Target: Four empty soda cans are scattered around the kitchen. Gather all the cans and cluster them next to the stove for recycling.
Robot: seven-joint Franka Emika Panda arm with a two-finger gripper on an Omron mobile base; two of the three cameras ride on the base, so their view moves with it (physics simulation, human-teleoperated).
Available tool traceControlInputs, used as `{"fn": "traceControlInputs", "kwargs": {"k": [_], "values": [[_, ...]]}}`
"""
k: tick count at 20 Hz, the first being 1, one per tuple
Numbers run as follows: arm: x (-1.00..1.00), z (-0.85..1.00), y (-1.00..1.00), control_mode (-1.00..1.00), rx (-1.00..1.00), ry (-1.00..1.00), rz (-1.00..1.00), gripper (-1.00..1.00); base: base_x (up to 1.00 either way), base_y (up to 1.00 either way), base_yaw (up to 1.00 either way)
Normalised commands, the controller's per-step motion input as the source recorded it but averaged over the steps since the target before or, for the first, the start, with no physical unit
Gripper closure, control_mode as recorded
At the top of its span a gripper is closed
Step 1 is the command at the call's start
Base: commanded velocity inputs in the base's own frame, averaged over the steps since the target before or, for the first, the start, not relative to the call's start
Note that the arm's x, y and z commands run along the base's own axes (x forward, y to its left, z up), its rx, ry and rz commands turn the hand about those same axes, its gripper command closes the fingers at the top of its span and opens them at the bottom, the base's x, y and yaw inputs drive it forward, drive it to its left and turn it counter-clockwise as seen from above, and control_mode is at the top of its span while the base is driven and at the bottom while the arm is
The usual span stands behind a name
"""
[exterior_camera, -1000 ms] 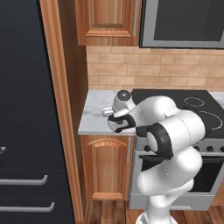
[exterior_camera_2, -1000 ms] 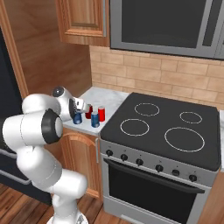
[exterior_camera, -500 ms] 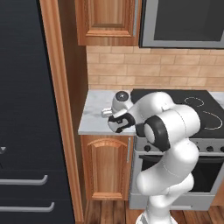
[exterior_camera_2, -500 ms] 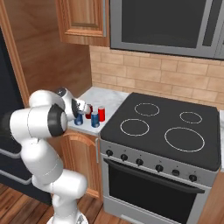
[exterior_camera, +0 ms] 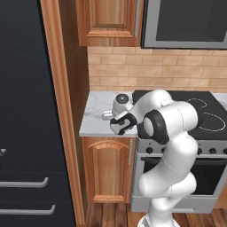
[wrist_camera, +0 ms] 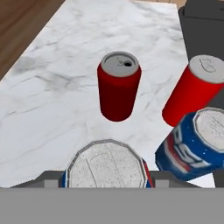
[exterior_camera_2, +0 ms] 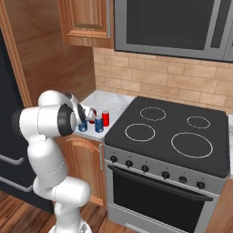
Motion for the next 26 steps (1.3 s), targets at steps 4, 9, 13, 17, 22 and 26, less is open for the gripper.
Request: {"fn": "traceControlInputs", "kwargs": {"k": [4,9,13,17,22,26], "values": [[0.14,-0.26,0.04,-1.0,0.0,0.01,-0.02,1.0,0.0,0.0,0.0],[0.15,-0.25,0.06,-1.0,0.0,0.0,-0.01,1.0,0.0,0.0,0.0],[0.2,-0.13,0.05,-1.0,0.01,0.0,-0.01,1.0,0.0,0.0,0.0],[0.24,-0.05,0.01,-1.0,0.02,0.0,-0.01,1.0,0.0,0.0,0.0],[0.3,-0.09,0.0,-1.0,0.03,0.0,-0.01,1.0,0.0,0.0,0.0],[0.28,-0.18,0.0,-1.0,0.0,0.0,-0.01,1.0,0.0,0.0,0.0]]}}
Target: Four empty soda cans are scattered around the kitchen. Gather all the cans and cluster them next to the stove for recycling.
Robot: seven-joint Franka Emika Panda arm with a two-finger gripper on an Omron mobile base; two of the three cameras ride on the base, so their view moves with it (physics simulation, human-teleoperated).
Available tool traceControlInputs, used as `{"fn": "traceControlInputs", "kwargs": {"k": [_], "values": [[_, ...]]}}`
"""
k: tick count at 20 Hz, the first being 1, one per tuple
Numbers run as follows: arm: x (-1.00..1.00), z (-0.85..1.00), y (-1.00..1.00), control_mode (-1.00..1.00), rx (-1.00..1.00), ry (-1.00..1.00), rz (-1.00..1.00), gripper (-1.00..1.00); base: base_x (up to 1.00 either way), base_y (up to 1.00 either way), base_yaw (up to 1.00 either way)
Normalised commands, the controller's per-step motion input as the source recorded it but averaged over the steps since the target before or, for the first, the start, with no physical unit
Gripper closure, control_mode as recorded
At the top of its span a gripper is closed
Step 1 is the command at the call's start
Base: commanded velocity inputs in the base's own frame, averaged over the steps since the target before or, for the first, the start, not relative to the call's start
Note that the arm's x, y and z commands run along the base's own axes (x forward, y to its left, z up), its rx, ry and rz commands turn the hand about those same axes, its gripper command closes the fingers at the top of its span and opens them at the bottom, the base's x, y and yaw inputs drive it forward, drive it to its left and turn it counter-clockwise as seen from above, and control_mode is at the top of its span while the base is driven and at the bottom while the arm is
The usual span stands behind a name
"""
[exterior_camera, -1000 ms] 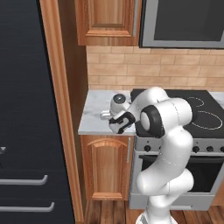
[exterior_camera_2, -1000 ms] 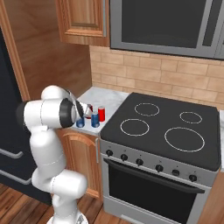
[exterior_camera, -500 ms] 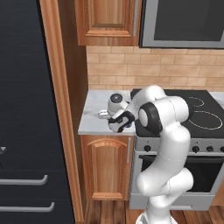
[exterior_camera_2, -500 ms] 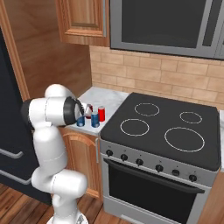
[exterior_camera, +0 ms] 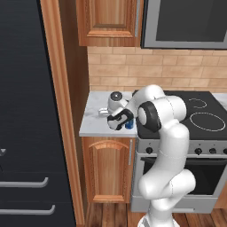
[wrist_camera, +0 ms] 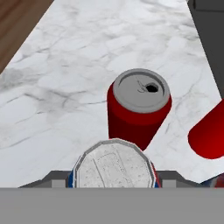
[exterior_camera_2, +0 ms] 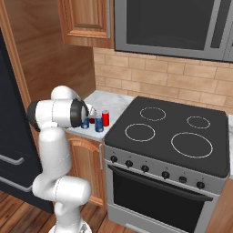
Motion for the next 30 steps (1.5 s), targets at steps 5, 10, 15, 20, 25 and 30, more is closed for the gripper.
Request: {"fn": "traceControlInputs", "kwargs": {"k": [5,10,15,20,25,30], "values": [[0.26,-0.22,0.01,-1.0,0.0,0.0,-0.01,1.0,0.0,0.0,0.0],[0.11,-0.25,0.01,-1.0,0.0,0.0,-0.01,1.0,0.0,0.0,0.0],[-0.16,-0.25,0.0,-1.0,0.03,0.0,-0.02,1.0,0.0,0.0,0.0],[-0.21,-0.23,0.0,-1.0,0.03,0.0,-0.02,1.0,0.0,0.0,0.0],[-0.26,-0.23,-0.01,-1.0,0.03,0.0,-0.02,-1.0,0.0,0.0,0.0],[-0.09,-0.08,-0.01,-1.0,0.02,-0.01,-0.01,-1.0,0.0,0.0,0.0]]}}
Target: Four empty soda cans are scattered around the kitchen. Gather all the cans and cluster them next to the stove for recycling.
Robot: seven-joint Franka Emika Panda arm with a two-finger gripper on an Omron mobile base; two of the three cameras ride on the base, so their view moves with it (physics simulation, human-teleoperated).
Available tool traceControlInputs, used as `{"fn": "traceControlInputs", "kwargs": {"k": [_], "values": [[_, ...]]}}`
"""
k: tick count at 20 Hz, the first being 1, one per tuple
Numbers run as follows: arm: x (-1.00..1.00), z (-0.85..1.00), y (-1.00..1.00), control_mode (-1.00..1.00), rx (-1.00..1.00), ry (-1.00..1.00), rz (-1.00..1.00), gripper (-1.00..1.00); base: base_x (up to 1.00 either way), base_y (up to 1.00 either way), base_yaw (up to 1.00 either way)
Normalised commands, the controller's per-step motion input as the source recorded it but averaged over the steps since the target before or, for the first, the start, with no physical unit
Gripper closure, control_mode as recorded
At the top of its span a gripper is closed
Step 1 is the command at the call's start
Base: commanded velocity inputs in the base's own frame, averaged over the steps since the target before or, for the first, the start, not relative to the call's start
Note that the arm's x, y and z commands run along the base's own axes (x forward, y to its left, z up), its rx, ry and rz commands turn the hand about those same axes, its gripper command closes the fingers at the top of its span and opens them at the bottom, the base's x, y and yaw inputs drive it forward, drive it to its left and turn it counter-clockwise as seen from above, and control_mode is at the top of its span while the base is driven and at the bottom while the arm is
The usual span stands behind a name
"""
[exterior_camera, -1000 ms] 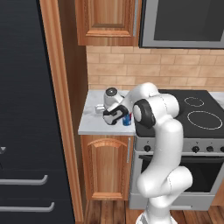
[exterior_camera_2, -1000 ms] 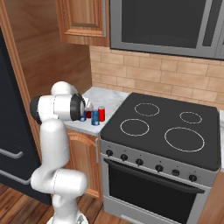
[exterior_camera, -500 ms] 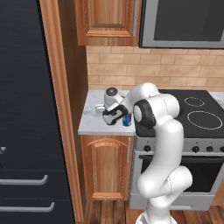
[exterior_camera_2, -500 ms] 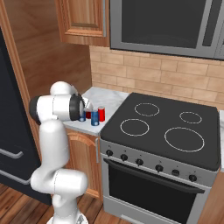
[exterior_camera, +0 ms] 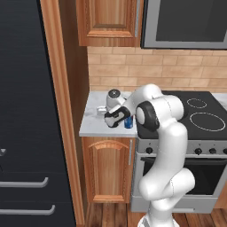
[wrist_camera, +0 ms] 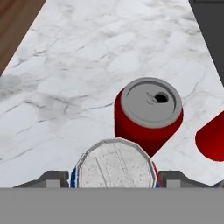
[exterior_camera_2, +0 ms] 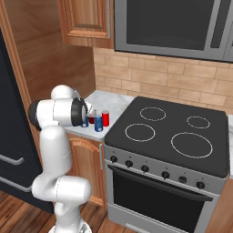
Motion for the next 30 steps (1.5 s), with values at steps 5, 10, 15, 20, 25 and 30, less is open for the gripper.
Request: {"fn": "traceControlInputs", "kwargs": {"k": [5,10,15,20,25,30], "values": [[-0.09,0.0,-0.06,-1.0,0.0,-0.03,-0.02,-1.0,0.0,0.0,0.0],[-0.1,0.0,-0.06,-1.0,0.0,-0.02,-0.02,-1.0,0.0,0.0,0.0],[-0.09,0.11,-0.06,-1.0,0.0,-0.01,-0.01,-1.0,0.0,0.0,0.0],[-0.2,0.34,0.0,-1.0,0.0,-0.05,0.0,-1.0,0.0,0.0,0.0],[-0.24,0.43,0.0,-1.0,0.0,-0.05,0.0,-1.0,0.0,0.0,0.0],[-0.36,0.41,-0.01,-1.0,0.0,0.0,0.0,-1.0,0.0,0.0,0.0]]}}
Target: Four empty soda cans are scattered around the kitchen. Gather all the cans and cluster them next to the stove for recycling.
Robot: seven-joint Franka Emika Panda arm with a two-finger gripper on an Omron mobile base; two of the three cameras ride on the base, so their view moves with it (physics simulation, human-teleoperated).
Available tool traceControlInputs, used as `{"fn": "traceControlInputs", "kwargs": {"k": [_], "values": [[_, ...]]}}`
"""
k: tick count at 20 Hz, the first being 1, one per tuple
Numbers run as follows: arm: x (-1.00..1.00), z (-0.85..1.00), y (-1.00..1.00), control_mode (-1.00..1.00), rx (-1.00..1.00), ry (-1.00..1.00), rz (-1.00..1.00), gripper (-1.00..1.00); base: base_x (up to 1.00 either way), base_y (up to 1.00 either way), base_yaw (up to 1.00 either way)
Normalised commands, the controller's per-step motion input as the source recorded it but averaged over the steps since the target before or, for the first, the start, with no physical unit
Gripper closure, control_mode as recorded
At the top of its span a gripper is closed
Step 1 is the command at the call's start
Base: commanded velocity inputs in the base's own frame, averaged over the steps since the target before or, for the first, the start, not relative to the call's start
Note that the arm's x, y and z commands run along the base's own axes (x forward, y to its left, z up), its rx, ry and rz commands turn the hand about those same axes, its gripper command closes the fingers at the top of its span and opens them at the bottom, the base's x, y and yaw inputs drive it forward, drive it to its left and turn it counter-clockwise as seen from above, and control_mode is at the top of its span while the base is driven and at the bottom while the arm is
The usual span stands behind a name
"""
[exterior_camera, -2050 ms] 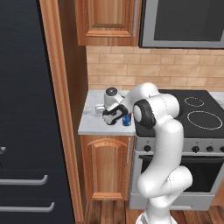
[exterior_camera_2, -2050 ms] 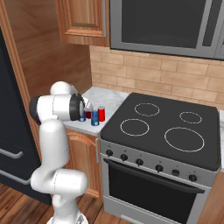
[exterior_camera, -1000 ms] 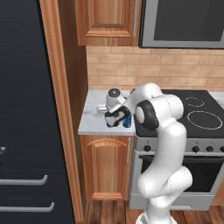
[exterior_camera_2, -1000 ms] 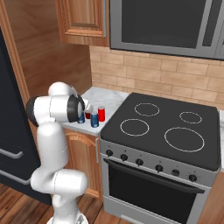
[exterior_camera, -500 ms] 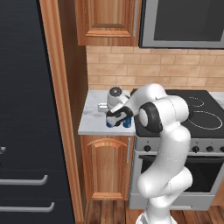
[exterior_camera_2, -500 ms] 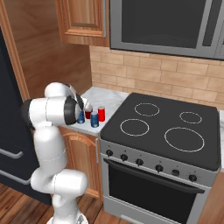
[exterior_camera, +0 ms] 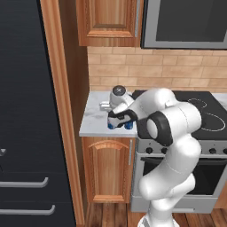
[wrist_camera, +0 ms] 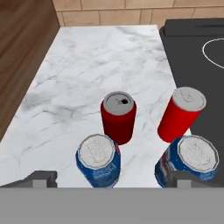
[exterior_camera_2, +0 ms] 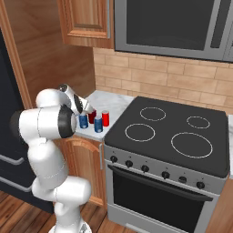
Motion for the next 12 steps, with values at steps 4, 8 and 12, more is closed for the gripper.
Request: {"fn": "traceControlInputs", "kwargs": {"k": [4,8,12], "values": [[-0.48,0.42,-0.09,-1.0,0.0,0.03,0.0,-1.0,0.0,0.0,0.0],[-0.48,0.38,-0.14,-1.0,0.0,0.05,0.0,-1.0,0.0,0.0,0.0],[-0.45,0.29,-0.18,-1.0,0.0,0.02,0.0,-1.0,0.0,0.0,0.0]]}}
